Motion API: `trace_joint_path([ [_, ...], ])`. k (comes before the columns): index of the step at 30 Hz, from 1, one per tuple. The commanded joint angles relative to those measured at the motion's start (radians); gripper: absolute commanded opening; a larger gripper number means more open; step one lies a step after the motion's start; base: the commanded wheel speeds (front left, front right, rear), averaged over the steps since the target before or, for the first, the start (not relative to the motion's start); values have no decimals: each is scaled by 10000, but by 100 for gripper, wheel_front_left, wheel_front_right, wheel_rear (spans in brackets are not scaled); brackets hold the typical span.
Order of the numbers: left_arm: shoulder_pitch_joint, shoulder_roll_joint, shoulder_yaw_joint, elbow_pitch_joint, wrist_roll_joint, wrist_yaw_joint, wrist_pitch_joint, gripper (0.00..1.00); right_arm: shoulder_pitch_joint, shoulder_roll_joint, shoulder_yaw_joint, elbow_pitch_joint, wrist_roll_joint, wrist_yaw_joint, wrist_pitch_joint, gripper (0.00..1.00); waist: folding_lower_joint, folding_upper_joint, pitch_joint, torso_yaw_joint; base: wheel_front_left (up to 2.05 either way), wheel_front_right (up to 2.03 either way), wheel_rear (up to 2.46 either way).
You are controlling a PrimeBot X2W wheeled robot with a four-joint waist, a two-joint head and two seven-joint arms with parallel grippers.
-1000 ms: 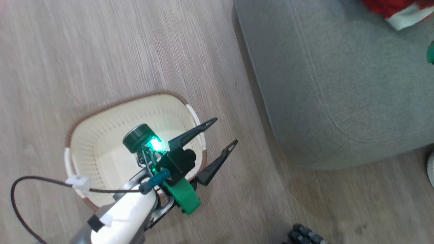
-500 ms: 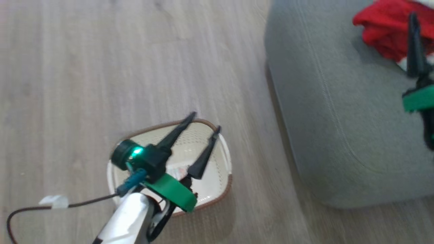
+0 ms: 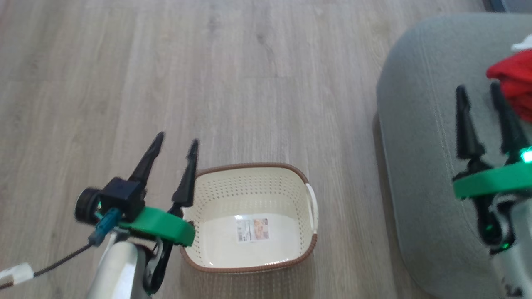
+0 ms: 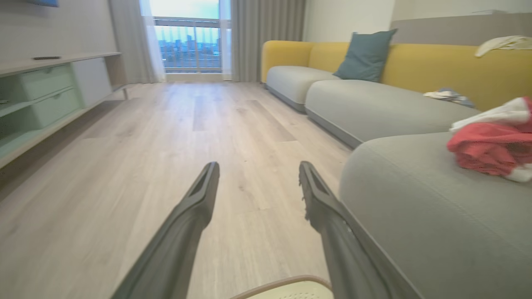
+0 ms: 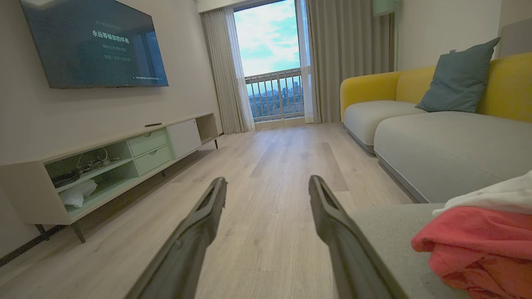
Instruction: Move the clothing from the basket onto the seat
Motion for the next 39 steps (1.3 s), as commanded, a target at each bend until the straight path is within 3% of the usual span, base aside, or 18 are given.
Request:
trace_joint_path([
  [1, -172, -10, 467, -273, 106, 140, -49, 100, 20, -8, 63, -335, -215, -2, -25, 100, 1, -1, -202, 238, 0, 0, 0],
  [8, 214, -19, 437, -8, -118, 563, -49, 100, 754, 903, 98, -232, -1505, -2, -25, 100, 1, -1, -357, 525, 0, 0, 0],
  [15, 411, -21, 330, 86, -273, 927, -49, 100, 1116, 1583, -61, -58, -1985, -2, -25, 100, 1, -1, -314, 532, 0, 0, 0],
  [26, 490, -21, 93, 174, -256, 1278, -49, 100, 1324, 1843, -6, 120, -2240, -2, -25, 100, 1, -1, -366, 413, 0, 0, 0],
  [39, 382, -22, 237, 179, -564, 1398, -49, 100, 1288, 1881, -33, 93, -2305, -2, -25, 100, 1, -1, -299, 323, 0, 0, 0],
])
